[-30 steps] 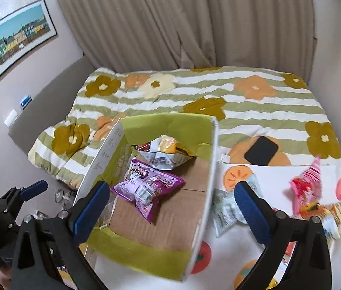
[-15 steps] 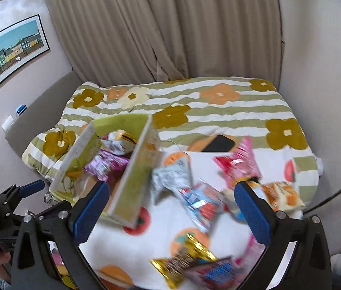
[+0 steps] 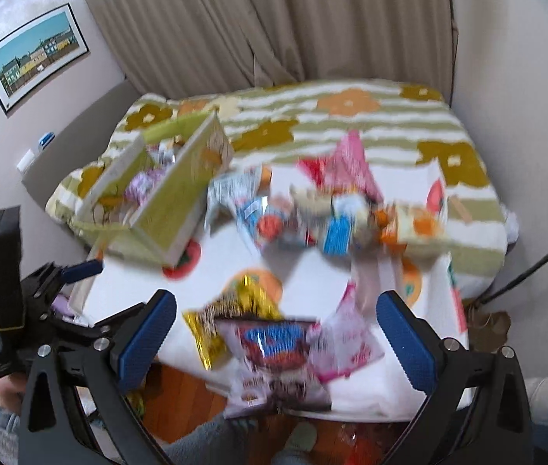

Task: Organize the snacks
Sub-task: 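Withdraw the left tool from the box and move back over the pile, then grasp the gold Pillows bag with the left tool while the right grasps the Sponge bag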

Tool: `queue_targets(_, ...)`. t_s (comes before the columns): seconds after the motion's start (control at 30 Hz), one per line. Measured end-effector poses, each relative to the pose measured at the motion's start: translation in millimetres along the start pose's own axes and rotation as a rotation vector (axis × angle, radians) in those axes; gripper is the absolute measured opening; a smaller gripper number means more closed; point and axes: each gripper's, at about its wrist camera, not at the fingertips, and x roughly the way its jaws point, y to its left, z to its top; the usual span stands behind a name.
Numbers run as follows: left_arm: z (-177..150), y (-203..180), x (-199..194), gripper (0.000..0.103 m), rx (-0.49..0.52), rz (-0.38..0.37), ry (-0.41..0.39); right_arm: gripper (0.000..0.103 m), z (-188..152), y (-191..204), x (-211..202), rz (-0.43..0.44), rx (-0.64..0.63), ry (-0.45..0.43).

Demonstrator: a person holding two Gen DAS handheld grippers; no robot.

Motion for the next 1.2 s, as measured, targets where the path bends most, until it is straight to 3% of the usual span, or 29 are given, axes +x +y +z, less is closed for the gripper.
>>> queue_targets(0.2, -17.1, -18.2, 49.4, 0.102, 0.148, -0.026, 0.057, 0.103, -33.3, -7.5, 32.9, 0.028, 0.013, 0.075)
queue_targets(0.5, -18.5, -27.5, 97.2, 0.101, 0.212, -0.072, 0.079, 0.103, -55.8, -10.6, 67.3, 0.05, 0.024, 0.124)
queue_targets(0.63, -19.1, -27.7, 111.9, 0.088, 0.213, -0.101, 0.102, 0.103, -56.1, -8.3, 80.6, 0.071, 0.007, 0.147)
queue_targets(0.77, -20.9, -28.7, 121.8, 0.07, 0.2, -0.129, 0.124, 0.099, -55.7, -5.3, 91.8, 0.09, 0.003, 0.168)
queue_targets(1.0, -27.5, -23.3, 121.4, 0.067, 0.166, -0.129, 0.111, 0.095, -60.0, -3.0, 109.2, 0.102, 0.008, 0.209)
queue_targets(1.2, -34.7, -10.2, 117.9, 0.066, 0.131, -0.099, 0.103, 0.081, -60.0, -4.0, 119.1, 0.107, 0.017, 0.231)
